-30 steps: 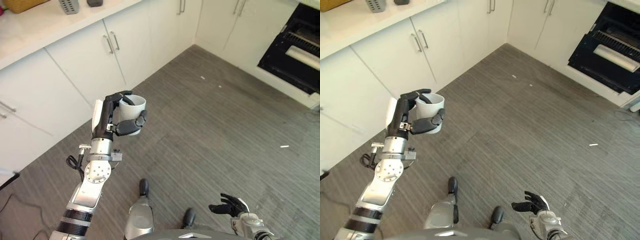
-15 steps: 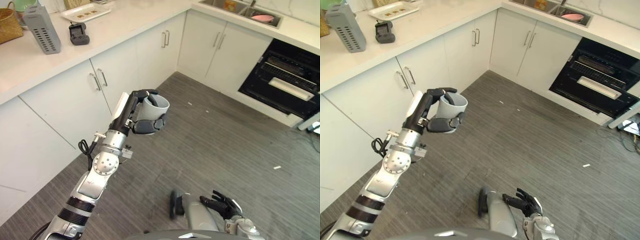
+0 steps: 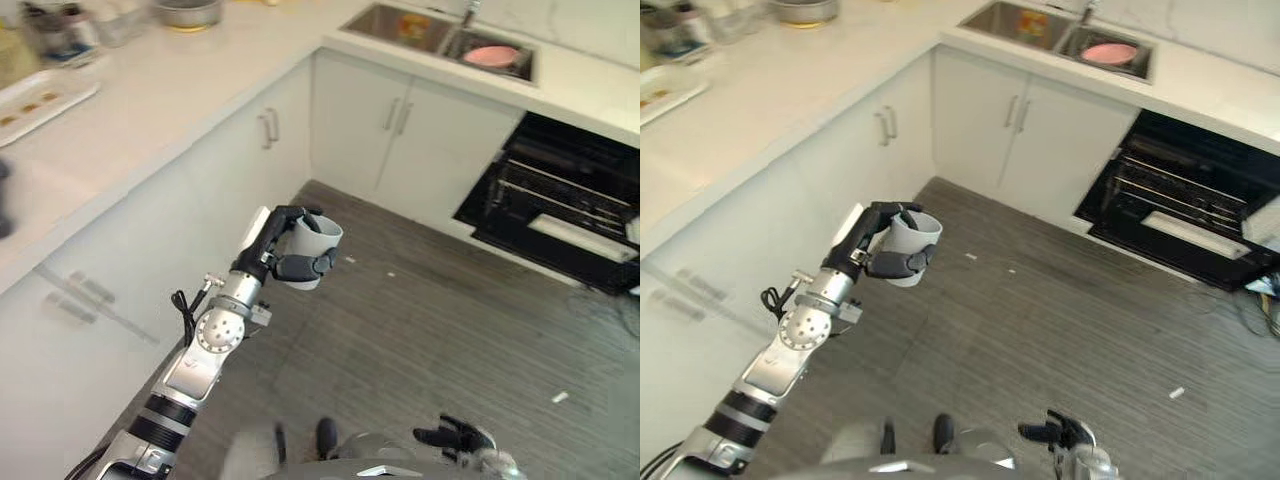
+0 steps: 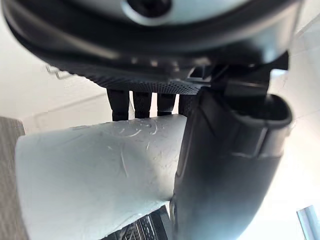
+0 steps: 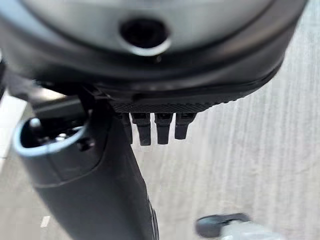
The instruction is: Place the dishes in the dishwasher.
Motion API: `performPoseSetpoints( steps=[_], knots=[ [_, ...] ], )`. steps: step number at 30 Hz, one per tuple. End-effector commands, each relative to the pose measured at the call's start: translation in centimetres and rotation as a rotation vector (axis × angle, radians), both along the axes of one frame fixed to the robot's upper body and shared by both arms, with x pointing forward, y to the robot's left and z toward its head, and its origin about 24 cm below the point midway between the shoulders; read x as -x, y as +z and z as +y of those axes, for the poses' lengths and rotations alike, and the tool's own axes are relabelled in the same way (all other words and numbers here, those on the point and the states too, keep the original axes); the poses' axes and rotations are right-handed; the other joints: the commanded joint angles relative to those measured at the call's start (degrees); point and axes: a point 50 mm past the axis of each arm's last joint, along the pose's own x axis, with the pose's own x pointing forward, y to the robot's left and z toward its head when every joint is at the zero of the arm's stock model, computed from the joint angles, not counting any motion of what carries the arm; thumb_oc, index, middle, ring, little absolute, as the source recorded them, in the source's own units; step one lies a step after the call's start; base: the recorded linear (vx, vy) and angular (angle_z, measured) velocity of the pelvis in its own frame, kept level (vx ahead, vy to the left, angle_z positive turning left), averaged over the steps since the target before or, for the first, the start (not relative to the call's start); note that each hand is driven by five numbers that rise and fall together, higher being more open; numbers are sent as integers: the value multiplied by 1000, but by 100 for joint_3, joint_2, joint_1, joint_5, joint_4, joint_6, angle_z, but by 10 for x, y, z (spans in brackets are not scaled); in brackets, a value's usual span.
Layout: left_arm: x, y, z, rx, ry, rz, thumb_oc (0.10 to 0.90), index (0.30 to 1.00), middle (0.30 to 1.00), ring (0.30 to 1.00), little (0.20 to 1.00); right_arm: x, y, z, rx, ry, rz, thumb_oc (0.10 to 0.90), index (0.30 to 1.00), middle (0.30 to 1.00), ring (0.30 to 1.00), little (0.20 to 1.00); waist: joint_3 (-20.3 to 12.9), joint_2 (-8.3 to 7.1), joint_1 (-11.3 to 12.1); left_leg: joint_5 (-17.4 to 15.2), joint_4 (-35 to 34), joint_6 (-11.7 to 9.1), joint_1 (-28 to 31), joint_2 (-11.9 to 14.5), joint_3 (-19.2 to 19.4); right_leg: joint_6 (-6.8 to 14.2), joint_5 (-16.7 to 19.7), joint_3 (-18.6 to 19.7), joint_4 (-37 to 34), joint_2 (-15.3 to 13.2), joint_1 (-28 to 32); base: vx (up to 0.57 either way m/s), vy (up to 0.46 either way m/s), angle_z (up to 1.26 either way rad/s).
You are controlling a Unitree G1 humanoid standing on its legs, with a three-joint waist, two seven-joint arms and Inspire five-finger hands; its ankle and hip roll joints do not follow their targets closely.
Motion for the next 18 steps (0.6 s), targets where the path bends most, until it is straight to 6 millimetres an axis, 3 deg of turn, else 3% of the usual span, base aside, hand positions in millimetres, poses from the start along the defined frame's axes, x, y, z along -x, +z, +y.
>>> performPoseSetpoints(
  steps=[1,2,3,4,5,6,8,9,10,11,12,13,14,16,18],
  knots=[
    [-1,74,-31,149,-161,-353,400,300,300,300,300,5,5,-16,74,55,-16,800,900,900,900,900,-112,448,27,135,-3616,10,1185,257,-222,873,374,-13,-188,179,159,627,258,-136],
    [0,71,-32,142,-161,-344,400,300,300,300,300,5,5,-16,78,72,-14,800,900,900,900,900,-147,526,155,132,-4798,47,1381,156,-602,943,249,222,-250,187,394,674,266,-115],
    [1,70,-29,137,-142,-348,400,300,300,300,300,4,6,-17,89,76,-18,800,900,900,900,900,-164,596,275,338,-5589,20,1268,162,-1148,981,136,513,-277,233,589,709,196,-158],
    [2,68,-27,132,-121,-348,400,300,300,300,300,3,6,-17,95,74,-22,800,900,900,900,900,-227,611,326,481,-5839,-115,1191,208,-1485,1009,55,719,-216,188,762,560,155,-163],
    [1,67,-27,136,-118,-346,400,300,300,300,300,5,6,-17,93,66,-23,800,900,900,900,900,-257,645,332,622,-5830,-209,1234,307,-1469,1037,9,907,-62,177,836,473,134,-167],
    [2,67,-27,140,-124,-341,400,300,300,300,300,7,6,-18,92,45,-25,800,900,900,900,900,-330,713,268,528,-5827,-155,1407,435,-1294,1018,-259,998,110,196,867,393,182,-160],
    [3,64,-26,109,-125,-334,400,300,300,300,300,-2,11,-17,71,-24,-119,800,900,900,900,900,-402,632,140,435,-5927,-32,1748,435,-1053,1283,123,974,1135,212,449,282,157,-124],
    [3,64,-26,109,-125,-334,400,300,300,300,300,-2,11,-17,71,-24,-119,800,900,900,900,900,-402,632,140,435,-5927,-32,1748,435,-1053,1283,123,974,1135,212,449,163,95,-68],
    [3,64,-24,106,-112,-337,400,300,300,300,300,-14,17,-15,51,-84,-200,800,900,900,900,900,-302,625,27,330,-5893,81,1939,481,-948,1479,488,983,1749,315,43,211,183,-68],
    [3,62,-15,88,-74,-333,400,300,300,300,300,-27,24,-10,16,-149,-297,800,900,900,900,900,-179,735,-107,243,-6112,130,2358,603,-757,1745,606,717,2520,403,-674,277,284,-107],
    [5,61,-9,81,-52,-332,400,300,300,300,300,-29,27,-9,19,-139,-316,800,900,900,900,900,-157,799,-102,203,-6198,149,2526,651,-561,1711,513,251,2589,224,-919,283,306,-124],
    [7,61,-1,75,-24,-338,400,300,300,300,300,-37,32,-7,33,-91,-352,800,900,900,900,900,-155,836,-56,136,-6250,134,2666,682,-271,1604,382,-561,2279,-238,-1057,221,201,-147],
    [7,62,3,72,-8,-343,400,300,300,300,300,-46,39,-6,59,-25,-388,800,900,900,900,900,-193,855,-29,60,-6298,101,2769,717,-75,1531,190,-1122,1981,-501,-1077,243,113,-181],
    [9,61,11,68,24,-340,400,300,300,300,300,-63,55,-5,89,71,-472,800,900,900,900,900,-296,836,-23,-146,-6371,2,3018,755,381,1463,316,-2266,1131,-764,-1083,231,40,-135],
    [10,57,14,63,36,-327,400,300,300,300,300,-70,64,-6,93,81,-526,800,900,900,900,900,-356,799,-49,-195,-6371,-24,3132,724,552,1535,519,-2357,754,-712,-1027,194,-32,-26]
  ],
)
